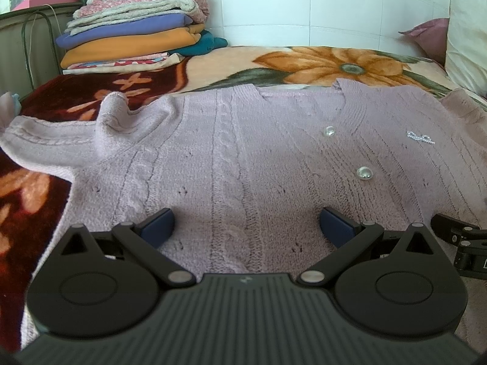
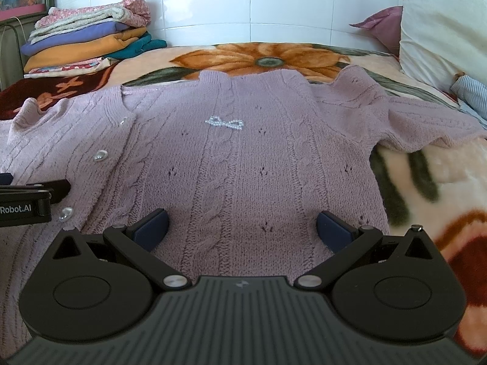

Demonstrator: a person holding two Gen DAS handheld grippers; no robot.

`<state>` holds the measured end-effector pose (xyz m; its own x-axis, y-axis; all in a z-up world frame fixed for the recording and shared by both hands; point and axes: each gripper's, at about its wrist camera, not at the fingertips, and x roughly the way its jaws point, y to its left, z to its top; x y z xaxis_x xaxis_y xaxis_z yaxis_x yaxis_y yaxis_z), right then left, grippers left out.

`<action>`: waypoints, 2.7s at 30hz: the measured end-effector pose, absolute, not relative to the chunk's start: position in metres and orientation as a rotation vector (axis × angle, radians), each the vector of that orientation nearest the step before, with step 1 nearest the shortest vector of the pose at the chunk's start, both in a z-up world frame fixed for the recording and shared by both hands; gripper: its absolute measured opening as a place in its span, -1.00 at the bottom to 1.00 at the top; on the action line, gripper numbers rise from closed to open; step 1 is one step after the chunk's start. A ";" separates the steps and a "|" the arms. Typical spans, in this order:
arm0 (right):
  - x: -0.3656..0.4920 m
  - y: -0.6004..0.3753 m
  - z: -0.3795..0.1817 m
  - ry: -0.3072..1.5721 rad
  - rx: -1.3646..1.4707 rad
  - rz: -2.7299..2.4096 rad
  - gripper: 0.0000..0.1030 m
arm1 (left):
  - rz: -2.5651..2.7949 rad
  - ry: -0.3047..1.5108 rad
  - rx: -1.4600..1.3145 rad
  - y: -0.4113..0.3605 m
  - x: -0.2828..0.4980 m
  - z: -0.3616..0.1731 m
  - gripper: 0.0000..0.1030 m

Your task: Fold small clothes

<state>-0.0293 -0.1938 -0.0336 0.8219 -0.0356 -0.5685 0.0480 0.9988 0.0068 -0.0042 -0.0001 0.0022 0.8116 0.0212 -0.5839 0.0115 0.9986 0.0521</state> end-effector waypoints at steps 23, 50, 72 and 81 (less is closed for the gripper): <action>-0.039 -0.200 -0.007 0.623 0.084 0.009 1.00 | -0.002 0.725 0.061 0.033 0.001 0.049 1.00; -0.084 -0.194 0.036 0.599 0.101 0.070 1.00 | 0.471 0.726 -0.309 0.263 0.097 0.050 1.00; -0.067 -0.191 0.027 0.624 0.174 0.141 1.00 | 0.433 0.521 -0.265 0.286 0.114 0.044 -0.71; -0.073 -0.197 0.032 0.599 0.210 0.150 1.00 | 0.255 0.302 -0.194 0.237 0.079 0.119 -0.71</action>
<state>-0.0726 -0.1967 0.0321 0.8159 0.2002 -0.5424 -0.0786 0.9678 0.2390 0.0787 0.2368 0.1195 0.9232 0.2182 -0.3163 -0.2757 0.9495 -0.1495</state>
